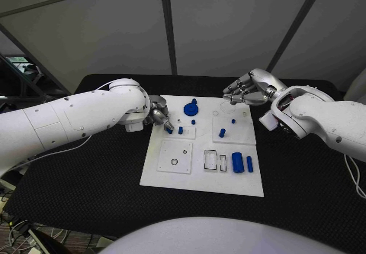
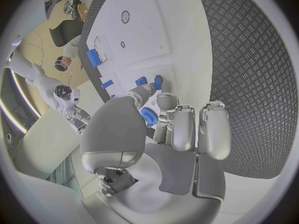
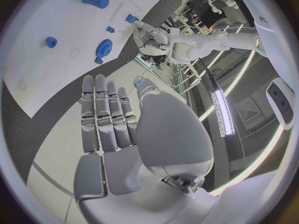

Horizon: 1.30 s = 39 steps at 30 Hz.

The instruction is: Assemble the parts on the task board

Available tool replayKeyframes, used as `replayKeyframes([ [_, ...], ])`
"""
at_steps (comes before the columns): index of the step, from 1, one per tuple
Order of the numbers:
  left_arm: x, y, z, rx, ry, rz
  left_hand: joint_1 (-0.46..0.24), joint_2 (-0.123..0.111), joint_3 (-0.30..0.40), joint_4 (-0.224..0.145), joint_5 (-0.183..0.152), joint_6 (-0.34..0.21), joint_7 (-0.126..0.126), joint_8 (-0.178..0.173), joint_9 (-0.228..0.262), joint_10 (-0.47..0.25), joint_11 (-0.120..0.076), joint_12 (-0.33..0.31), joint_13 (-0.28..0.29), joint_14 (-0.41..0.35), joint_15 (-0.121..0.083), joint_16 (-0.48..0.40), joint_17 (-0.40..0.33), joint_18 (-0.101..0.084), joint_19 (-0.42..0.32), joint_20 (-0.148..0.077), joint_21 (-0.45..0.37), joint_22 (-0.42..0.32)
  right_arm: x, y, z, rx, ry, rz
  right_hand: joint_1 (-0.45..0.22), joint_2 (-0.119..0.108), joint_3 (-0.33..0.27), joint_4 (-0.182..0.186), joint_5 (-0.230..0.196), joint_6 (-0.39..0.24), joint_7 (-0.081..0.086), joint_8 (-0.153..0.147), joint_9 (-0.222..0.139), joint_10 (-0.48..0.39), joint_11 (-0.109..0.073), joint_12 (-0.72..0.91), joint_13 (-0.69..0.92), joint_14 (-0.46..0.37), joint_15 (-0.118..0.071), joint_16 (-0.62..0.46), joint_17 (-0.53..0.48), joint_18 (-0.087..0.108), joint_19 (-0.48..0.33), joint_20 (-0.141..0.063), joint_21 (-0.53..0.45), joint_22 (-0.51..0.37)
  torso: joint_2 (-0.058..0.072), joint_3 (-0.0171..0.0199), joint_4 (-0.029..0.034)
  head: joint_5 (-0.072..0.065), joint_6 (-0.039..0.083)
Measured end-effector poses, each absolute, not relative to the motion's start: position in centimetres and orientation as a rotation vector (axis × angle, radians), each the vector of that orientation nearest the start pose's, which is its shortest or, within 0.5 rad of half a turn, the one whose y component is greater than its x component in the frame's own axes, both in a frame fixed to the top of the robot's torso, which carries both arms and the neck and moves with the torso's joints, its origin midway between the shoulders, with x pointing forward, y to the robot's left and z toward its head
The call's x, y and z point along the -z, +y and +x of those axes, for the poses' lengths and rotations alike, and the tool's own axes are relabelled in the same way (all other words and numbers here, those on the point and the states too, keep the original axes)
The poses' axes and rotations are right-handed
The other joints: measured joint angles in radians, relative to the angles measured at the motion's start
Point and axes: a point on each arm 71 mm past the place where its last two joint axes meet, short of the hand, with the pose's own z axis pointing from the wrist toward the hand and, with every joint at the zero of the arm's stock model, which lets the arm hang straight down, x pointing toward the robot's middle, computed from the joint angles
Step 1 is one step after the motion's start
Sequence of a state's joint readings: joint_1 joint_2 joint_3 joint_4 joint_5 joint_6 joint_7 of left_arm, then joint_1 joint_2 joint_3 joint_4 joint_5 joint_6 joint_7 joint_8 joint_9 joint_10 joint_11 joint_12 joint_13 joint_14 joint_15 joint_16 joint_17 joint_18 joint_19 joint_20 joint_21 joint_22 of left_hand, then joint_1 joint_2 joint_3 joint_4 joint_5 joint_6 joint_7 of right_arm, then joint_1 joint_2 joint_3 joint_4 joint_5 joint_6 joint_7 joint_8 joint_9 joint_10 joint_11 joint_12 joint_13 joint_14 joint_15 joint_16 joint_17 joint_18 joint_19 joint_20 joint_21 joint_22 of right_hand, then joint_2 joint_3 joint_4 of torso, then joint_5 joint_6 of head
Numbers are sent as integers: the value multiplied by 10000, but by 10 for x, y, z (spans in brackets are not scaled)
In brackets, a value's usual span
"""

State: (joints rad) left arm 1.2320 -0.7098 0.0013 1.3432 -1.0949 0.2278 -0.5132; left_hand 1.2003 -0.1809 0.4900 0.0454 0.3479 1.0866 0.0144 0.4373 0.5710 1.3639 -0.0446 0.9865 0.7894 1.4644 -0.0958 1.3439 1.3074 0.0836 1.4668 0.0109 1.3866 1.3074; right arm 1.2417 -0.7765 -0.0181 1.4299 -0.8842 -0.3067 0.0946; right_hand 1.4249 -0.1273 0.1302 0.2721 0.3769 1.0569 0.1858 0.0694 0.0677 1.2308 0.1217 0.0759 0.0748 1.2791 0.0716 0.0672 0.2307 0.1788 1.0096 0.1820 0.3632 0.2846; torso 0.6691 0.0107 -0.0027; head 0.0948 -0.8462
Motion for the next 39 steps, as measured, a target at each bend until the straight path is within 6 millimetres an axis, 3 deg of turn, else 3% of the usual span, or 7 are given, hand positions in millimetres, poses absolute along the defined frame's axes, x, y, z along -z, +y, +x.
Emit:
replayKeyframes([
  [2, 211, 201, 515, 3796, 23321, -1619, -178, 91, 0, 0, 0, 40, -38, -4, 12, 2, 1, 0, 12, 0, 0, 0, 0, 0, 0, 0, 0, 0, 160, -192, 512, -10488, 16566, 2853, 0, 0, 0, 0, 0, 0, 0, 0, 0, 0, 0, 0, 0, 0, 0, 0, -4, 0, 0, 0, 0, 0, 0, 0, -3, 0, 0],
  [7, 212, 202, 516, 3778, 23311, -1652, -750, 47, 55, -234, 3, 197, -93, 52, 41, 149, -111, 55, 88, 37, -42, 0, 0, -1, 0, 0, 0, 0, 160, -192, 512, -10485, 16566, 2855, 0, 0, 0, 0, 0, 0, 0, 0, 0, 0, 0, 0, 0, 0, 0, 0, -3, 0, 0, 0, 0, 0, 1, -2, -5, -4, 0],
  [14, 213, 202, 515, 3772, 23324, -1664, -1062, 183, -869, 146, -39, 269, -94, 92, 57, 228, -190, 116, 194, -25, -136, 0, 0, 0, 0, 0, 0, 0, 161, -192, 512, -10482, 16566, 2857, 0, 0, 0, 0, 27, 0, 0, 0, 0, 0, 0, 0, 0, 0, 0, 0, -3, 0, 0, 0, -15, 1, 1, -2, -5, -12, 0],
  [29, 214, 202, 515, 3755, 23343, -1708, -1135, 259, -1332, 371, -39, 268, -93, 91, 55, 192, -155, 116, 212, -27, -137, 0, 0, 0, 0, 0, 0, 0, 161, -192, 512, -10473, 16566, 2862, 0, 0, 0, 0, 38, -36, 36, 0, 0, 0, 0, 0, 0, 0, 0, 0, -2, 0, 0, 0, -42, -7, 5, -1, -8, -18, -9],
  [39, 215, 204, 516, 3721, 23348, -1744, -1474, 319, -2075, 802, -38, 321, -39, 50, 47, 169, -134, 116, 279, -27, -138, 0, 0, 0, -1, 1, -1, 0, 161, -193, 512, -10467, 16566, 2866, 1, -1, -25, 25, 38, -36, 36, 0, 0, 0, 0, 0, -9, -35, 35, 0, -13, 1, 0, 0, -42, -17, 3, -3, -8, -16, -12],
])
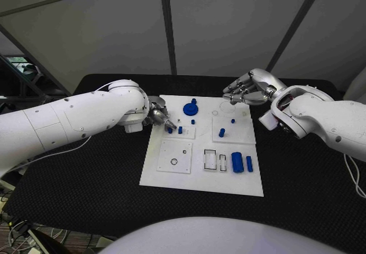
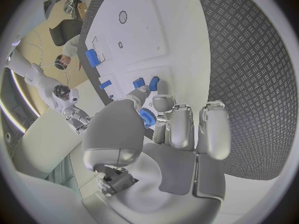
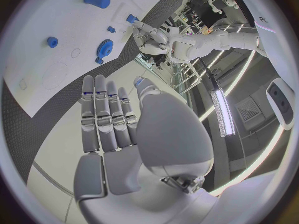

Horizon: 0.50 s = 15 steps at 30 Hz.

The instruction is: Assemble the parts on the task board

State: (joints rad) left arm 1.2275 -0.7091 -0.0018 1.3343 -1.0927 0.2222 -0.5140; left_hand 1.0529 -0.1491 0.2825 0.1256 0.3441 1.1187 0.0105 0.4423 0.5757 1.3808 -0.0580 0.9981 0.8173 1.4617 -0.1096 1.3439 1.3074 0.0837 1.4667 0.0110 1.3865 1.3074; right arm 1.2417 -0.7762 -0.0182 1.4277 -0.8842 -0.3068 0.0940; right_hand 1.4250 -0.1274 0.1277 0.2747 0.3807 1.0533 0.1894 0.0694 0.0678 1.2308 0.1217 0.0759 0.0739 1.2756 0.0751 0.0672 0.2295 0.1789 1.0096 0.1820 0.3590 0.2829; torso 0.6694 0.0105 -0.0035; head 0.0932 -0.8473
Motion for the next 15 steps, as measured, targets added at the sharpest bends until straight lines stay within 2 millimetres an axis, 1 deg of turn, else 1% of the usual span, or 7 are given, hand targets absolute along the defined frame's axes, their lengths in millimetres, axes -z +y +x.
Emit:
replayKeyframes([
  [2, 215, 204, 516, 3715, 23352, -1749, -80, -7, -238, 123, -19, 0, 0, 0, 0, -14, 14, 35, 22, 0, 0, 0, 0, 0, 0, 0, 0, 0, 161, -193, 513, -10465, 16566, 2867, 0, 0, 0, 0, 0, 0, 0, 0, 0, 0, 0, 0, 0, 0, 0, 0, 0, 0, 0, 0, 0, 0, -1, -2, 0, 2, 1],
  [4, 215, 204, 515, 3716, 23351, -1750, -80, -7, -367, 230, -126, 0, 0, 0, 0, -14, 14, 49, 45, 0, 0, 0, 0, 0, 0, 0, 0, 0, 161, -193, 513, -10464, 16566, 2867, 0, 0, 0, 0, 0, 0, 0, 0, 0, 0, 0, 0, 0, 0, 0, 0, 0, 0, 0, 0, 0, 1, -2, -3, 0, 3, 2],
  [5, 215, 205, 515, 3715, 23346, -1755, -122, 34, -448, 251, -128, 0, 0, 0, 0, -14, 14, 49, 49, 0, 0, 0, 0, 0, 0, 0, 0, 0, 161, -193, 513, -10464, 16566, 2868, 0, 0, 0, 0, 0, 0, 0, 0, 0, 0, 0, 0, 1, 0, 0, 0, 0, -1, 0, 0, 0, 1, -2, -4, 0, 3, 3],
  [15, 213, 207, 514, 3765, 23189, -1864, -120, 33, -748, 390, -128, -1, 1, -47, -9, -104, 32, -73, -174, 0, 1, 0, 0, -1, 0, 0, -84, 0, 161, -193, 513, -10455, 16566, 2873, 0, 0, 0, 0, 0, 0, 0, 0, 0, 0, 0, 0, 1, 0, 0, 0, 1, -1, 0, 0, 0, 2, -2, -8, 0, -2, 6],
])
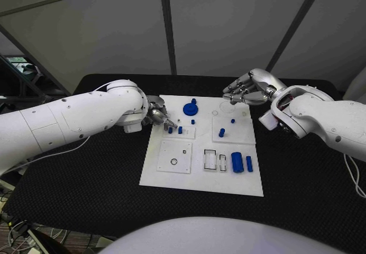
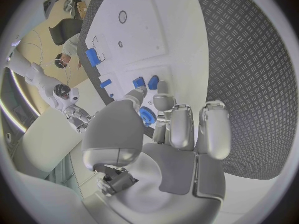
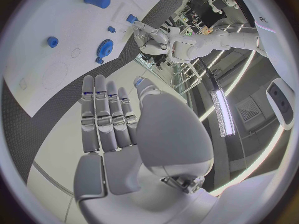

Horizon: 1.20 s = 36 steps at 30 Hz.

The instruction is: Assemble the parts on the task board

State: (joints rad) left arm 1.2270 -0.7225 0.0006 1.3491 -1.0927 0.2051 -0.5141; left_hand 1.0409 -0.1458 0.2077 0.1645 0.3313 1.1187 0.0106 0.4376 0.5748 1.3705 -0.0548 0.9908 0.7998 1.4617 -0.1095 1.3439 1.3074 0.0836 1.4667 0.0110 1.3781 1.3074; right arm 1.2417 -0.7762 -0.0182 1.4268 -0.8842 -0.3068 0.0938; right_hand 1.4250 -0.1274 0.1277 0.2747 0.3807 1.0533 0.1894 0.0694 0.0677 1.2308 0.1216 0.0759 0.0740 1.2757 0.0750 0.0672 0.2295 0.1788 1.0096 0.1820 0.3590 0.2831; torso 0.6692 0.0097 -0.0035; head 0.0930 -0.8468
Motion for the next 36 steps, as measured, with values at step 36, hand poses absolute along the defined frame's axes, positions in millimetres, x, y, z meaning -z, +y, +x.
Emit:
replayKeyframes([
  [36, 181, 167, 524, 8565, 17931, -1006, 3971, -270, 559, -1075, -67, -2366, 1344, -1810, -2359, -4579, 1439, -5013, -4977, -2817, 1260, -4376, -5123, 1238, -3711, 1045, -7369, -3627, 162, -192, 514, -10443, 16567, 2894, 0, 0, 0, 0, 0, 0, 0, 0, 0, -35, 35, 0, 2, 0, 0, 0, -10, 0, 0, 0, -42, -18, 5, 26, -13, -295, 332],
])
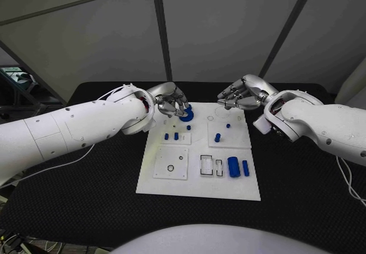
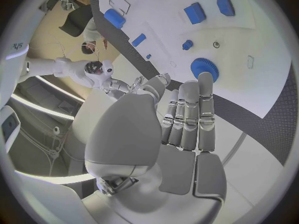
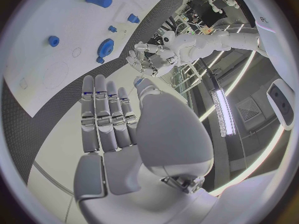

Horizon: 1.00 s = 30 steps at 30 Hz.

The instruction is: Assemble the parts on the task board

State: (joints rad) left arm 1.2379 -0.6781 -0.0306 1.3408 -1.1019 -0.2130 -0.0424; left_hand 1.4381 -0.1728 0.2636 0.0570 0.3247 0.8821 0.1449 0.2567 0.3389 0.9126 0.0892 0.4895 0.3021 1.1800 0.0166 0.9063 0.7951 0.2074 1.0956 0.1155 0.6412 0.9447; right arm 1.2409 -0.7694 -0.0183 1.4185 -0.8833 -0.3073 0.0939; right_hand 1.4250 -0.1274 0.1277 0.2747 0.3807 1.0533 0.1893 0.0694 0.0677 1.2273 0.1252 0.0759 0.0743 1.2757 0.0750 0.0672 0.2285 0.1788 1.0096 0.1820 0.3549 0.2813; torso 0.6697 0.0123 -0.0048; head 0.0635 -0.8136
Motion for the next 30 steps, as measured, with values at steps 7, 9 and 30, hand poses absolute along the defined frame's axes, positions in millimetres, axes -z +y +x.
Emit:
replayKeyframes([
  [7, 192, 152, 520, 8469, 17556, 883, -128, -128, 134, -47, -40, 414, -142, -237, -612, 207, 1, -488, -728, 564, -23, 585, -171, -528, 847, -13, 1293, 868, 162, -190, 514, -10490, 16575, 2874, 0, 0, 0, 0, 0, 0, 0, 0, 0, 0, 0, 0, 0, 0, 0, 0, 1, 0, 0, 0, 0, 1, -1, -7, 5, -2, 23],
  [9, 197, 149, 520, 8364, 17555, 1271, -161, -161, 168, -34, -40, 531, -148, -275, -740, 282, 9, -582, -881, 820, -32, 917, 29, -528, 1180, -19, 1860, 1250, 162, -189, 514, -10500, 16576, 2869, 0, 0, 0, 0, 0, 0, 0, 0, 0, 0, 0, 0, 0, 0, 0, 0, 1, 0, 0, 0, 0, 1, 1, -12, 5, -2, 32],
  [30, 214, 134, 526, 7716, 18179, 2679, -380, -163, 94, -19, -1280, 1031, -182, -508, -1449, 710, -34, -1043, -1661, 2477, -129, 3587, 2355, -691, 2487, -104, 4241, 2937, 162, -186, 514, -10558, 16585, 2848, 0, 0, 0, 0, 0, 0, 0, 0, 0, 0, 0, 0, 1, 0, 0, 0, 1, 0, 0, 0, 1, 3, 9, -16, 9, -54, 14],
])
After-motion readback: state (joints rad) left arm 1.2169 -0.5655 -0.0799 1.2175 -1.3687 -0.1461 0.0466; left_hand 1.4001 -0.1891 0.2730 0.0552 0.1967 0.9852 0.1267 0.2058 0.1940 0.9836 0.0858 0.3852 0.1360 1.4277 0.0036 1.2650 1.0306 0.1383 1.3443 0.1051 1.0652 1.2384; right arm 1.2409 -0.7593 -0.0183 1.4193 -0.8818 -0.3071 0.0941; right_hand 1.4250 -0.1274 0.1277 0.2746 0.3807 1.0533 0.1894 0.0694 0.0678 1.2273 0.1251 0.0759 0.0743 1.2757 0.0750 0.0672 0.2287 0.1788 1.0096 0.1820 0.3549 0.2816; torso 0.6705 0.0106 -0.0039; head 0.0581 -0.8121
